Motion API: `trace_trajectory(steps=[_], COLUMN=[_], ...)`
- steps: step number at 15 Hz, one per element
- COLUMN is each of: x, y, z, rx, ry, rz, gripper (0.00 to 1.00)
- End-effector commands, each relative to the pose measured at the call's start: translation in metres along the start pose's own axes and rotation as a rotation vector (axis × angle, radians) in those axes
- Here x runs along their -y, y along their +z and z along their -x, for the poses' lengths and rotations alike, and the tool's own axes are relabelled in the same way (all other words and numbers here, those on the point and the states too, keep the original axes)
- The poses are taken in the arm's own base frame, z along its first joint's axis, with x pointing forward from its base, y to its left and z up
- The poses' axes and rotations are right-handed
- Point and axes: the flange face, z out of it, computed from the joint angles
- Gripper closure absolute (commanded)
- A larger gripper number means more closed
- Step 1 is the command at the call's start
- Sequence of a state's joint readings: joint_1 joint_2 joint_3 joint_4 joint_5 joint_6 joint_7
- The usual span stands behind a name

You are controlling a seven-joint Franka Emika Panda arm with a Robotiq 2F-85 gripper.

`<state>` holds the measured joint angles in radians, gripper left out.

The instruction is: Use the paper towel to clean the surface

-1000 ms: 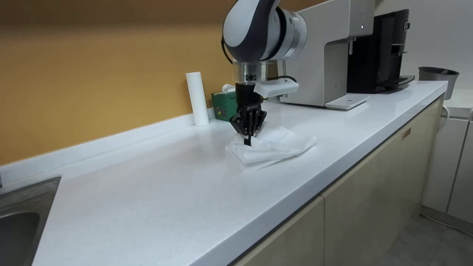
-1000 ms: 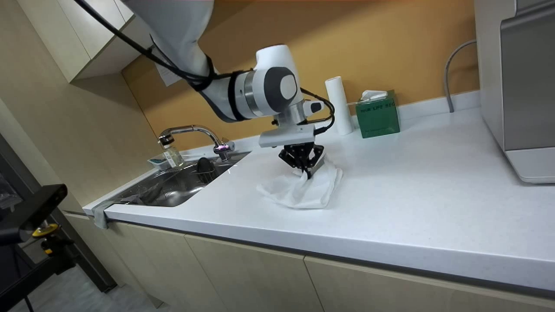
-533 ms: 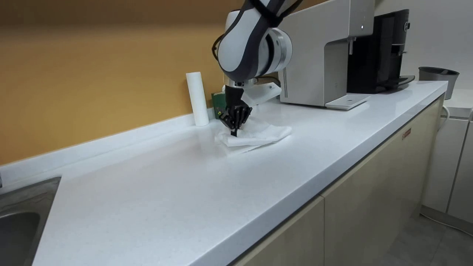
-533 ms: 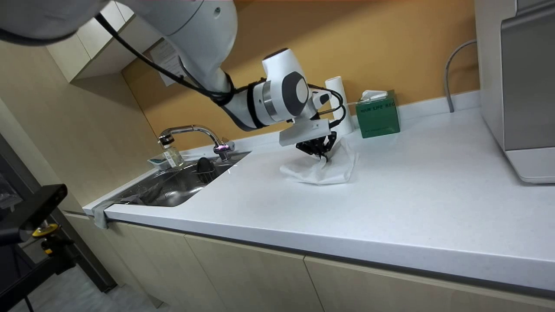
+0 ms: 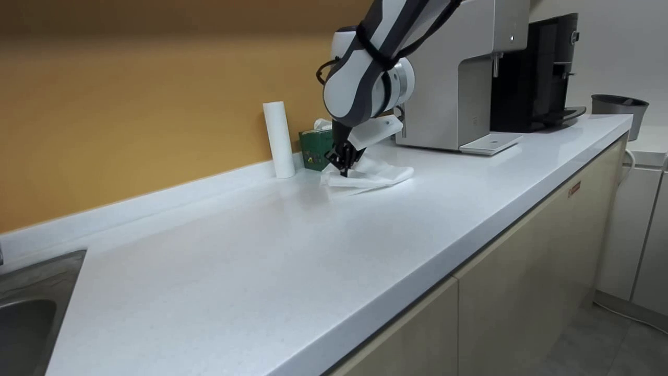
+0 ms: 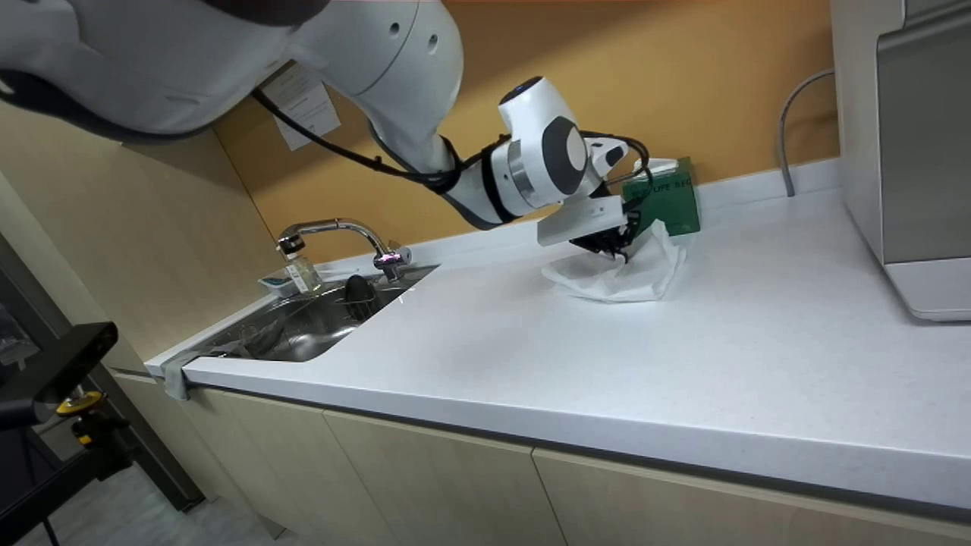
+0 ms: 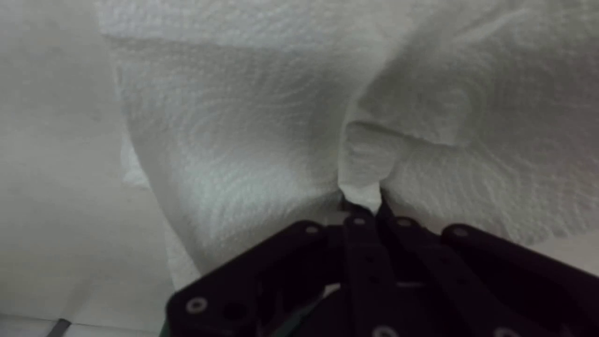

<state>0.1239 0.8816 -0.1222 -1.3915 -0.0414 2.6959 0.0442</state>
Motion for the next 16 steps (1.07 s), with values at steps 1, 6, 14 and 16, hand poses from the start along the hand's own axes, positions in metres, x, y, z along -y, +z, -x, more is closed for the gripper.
trace_trajectory(steps=[1,6,14,16], x=[-0.055,-0.069,-0.074,-0.073], y=[0.034,0.014,-0.025,-0.033], z=[0.035,0.060,0.128,0.146], rx=[0.115,0.220,0.387,0.438], ry=[0.084,0.107,0.150,0.164], rz=[0.097,0.072,0.040,0.023], gripper=[0.99,0.99,0.99,0.99])
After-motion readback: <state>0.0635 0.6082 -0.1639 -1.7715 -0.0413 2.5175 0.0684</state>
